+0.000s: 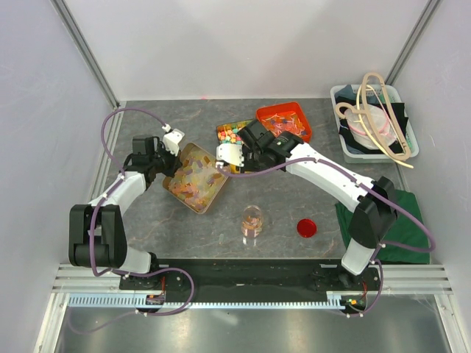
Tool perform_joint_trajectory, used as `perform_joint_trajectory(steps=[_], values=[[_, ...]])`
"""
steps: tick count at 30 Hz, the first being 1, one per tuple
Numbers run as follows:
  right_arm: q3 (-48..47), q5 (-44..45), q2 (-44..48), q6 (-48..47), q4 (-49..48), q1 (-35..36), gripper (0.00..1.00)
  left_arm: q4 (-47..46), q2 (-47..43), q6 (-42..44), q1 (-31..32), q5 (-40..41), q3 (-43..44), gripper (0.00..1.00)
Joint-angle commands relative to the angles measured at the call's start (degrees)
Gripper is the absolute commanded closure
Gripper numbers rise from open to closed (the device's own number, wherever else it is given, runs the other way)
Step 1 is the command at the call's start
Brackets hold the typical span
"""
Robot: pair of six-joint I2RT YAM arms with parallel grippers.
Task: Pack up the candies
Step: Scoop the fake candies from the storage box.
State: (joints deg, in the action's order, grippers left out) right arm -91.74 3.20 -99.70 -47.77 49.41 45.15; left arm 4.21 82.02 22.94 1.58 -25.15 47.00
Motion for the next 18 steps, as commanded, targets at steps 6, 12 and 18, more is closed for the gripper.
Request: perform_joint_trajectory(steps=[6, 12, 18], values=[[0.08, 16.2, 2.93, -3.11, -6.6, -0.41, 1.0, -2.1, -2.39, -1.67, -0.09, -2.71, 2.04, 0.98], [-4.58, 21.22, 3.72, -8.65, -5.03, 1.08, 1.0, 1.32, -0.2, 1.05, -0.09, -2.63, 3.79, 0.98], [-7.74, 29.93, 1.98, -17.18, -3.28, 8.81, 1.0, 5.19, 3.14, 3.86, 0.0, 0.27, 5.9, 0.98]])
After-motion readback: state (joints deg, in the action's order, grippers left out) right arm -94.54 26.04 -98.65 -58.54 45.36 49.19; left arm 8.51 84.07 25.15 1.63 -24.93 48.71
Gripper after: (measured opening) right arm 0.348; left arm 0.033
